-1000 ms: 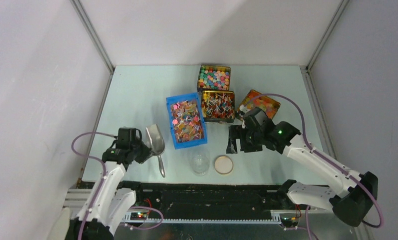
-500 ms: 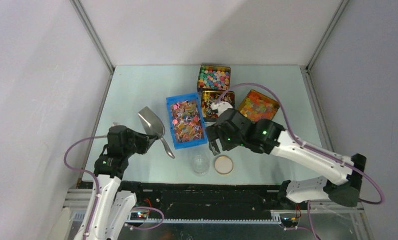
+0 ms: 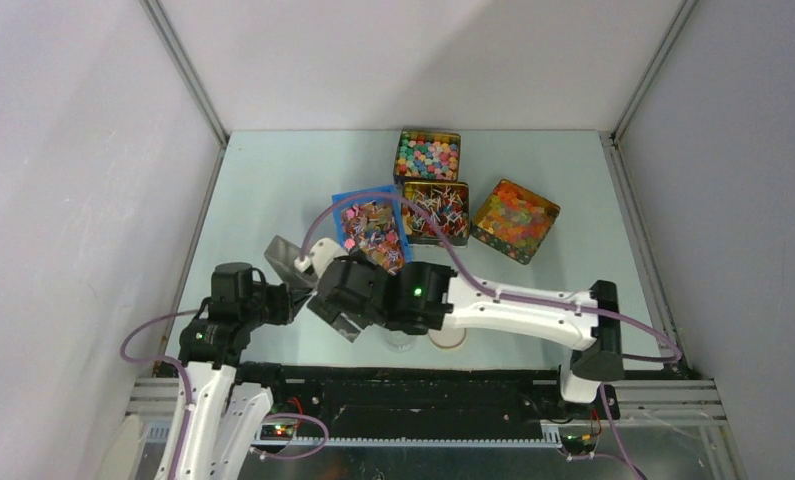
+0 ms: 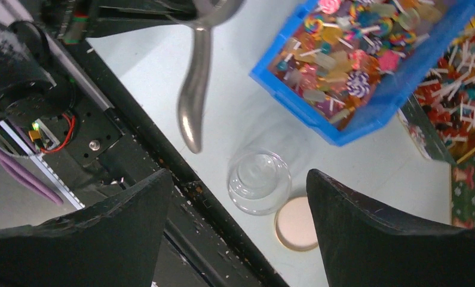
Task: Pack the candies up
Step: Pick up the spatula from the center of the board.
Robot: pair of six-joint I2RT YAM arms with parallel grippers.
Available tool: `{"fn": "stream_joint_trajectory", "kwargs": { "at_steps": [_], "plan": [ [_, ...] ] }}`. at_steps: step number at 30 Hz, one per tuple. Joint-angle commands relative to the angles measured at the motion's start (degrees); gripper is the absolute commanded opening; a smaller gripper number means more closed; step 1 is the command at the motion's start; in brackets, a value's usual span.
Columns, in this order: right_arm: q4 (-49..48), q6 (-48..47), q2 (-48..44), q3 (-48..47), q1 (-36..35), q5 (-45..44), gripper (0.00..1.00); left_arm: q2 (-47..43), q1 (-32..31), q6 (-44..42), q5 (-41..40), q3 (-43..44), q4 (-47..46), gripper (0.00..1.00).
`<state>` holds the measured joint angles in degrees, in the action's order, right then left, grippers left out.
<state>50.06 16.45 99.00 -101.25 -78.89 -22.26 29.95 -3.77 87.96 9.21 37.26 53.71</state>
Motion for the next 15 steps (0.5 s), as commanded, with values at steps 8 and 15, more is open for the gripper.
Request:
{"fn": "stream_joint_trajectory", "kwargs": {
  "at_steps": [8,15],
  "plan": [
    [-4.1,-8.3,2.6,-1.8,-3.2,3.1,0.73,-3.7,0.3,6.2,4.1,-2.9,-0.2,0.00],
    [-10.4,-13.1,-0.8,7.0,-5.2,2.9,0.68,-0.9,0.3,2.8,9.7,-3.3,-3.4,0.00]
  ]
}}
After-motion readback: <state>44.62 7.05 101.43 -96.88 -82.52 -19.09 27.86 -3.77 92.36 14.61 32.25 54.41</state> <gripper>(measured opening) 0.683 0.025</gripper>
